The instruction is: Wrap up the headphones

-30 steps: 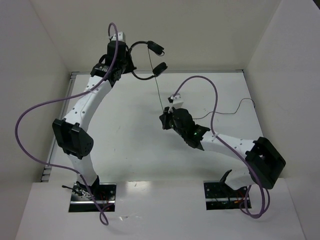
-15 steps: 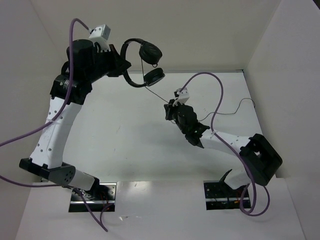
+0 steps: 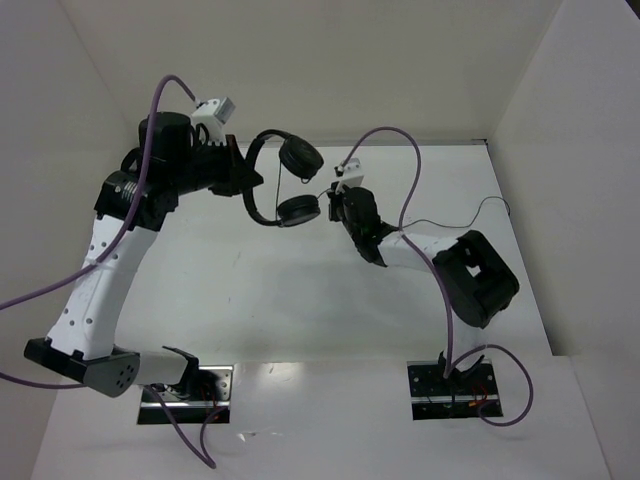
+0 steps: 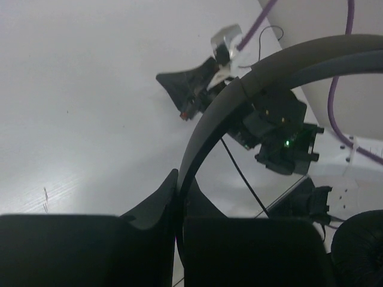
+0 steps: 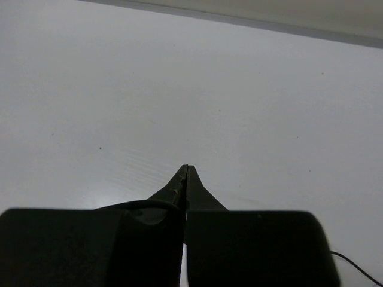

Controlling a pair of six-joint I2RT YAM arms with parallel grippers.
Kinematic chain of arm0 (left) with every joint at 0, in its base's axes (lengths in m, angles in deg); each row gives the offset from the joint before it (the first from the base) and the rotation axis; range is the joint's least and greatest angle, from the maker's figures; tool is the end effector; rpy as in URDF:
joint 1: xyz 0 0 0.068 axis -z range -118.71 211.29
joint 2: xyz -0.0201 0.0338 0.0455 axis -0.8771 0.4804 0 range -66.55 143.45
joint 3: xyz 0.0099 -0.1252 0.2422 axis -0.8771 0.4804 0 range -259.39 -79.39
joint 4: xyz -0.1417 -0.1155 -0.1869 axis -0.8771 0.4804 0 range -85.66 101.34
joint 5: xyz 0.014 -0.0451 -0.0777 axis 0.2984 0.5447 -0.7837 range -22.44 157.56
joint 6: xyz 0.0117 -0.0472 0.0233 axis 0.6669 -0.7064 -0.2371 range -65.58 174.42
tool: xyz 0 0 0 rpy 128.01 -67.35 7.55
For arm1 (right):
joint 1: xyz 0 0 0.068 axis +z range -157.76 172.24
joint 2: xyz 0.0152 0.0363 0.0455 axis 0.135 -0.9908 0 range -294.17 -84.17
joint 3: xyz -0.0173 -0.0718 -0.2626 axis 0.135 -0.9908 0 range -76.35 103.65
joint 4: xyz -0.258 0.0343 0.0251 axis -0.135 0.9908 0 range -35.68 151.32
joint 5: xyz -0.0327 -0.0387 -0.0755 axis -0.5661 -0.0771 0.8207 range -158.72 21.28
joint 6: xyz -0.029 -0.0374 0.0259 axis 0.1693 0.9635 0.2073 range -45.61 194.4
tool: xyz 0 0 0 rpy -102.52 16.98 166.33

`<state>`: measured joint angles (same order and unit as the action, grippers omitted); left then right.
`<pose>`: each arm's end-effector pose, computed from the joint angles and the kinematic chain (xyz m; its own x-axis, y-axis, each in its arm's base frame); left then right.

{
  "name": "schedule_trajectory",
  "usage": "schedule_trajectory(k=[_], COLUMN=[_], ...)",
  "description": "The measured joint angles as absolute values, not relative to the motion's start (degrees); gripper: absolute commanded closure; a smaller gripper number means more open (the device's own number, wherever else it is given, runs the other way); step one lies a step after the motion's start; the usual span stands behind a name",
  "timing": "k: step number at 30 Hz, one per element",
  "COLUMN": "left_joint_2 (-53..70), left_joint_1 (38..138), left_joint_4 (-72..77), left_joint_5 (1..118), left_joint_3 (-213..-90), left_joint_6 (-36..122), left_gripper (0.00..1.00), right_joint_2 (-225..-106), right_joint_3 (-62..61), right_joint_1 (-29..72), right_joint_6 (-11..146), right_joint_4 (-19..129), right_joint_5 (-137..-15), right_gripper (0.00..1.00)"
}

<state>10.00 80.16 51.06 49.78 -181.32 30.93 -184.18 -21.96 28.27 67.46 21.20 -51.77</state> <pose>0.2375 -0.0928 0.4902 -0.5458 -0.2146 -0.8100 0.3920 0.7889 -0.4732 0.3179 0.2184 0.2169 -0.2138 -0.0126 -0.9768 -0.3089 0.9495 0.0553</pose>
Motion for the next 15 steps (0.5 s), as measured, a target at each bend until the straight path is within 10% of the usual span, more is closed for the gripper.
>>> schedule_trajectory(k=[15], left_joint_2=[9.61], left_joint_1=[84.84], left_joint_4=[60.09], left_joint_5=[63.02], left_joint_3=[-160.23], left_joint_6=[41.03], left_gripper=[0.99], right_joint_2=[-194.49], right_joint_3=[7.33], right_joint_1=[19.57], right_joint_6=[74.08], right_joint_4=[28.85], right_joint_5=[-51.95], right_gripper=[0.99])
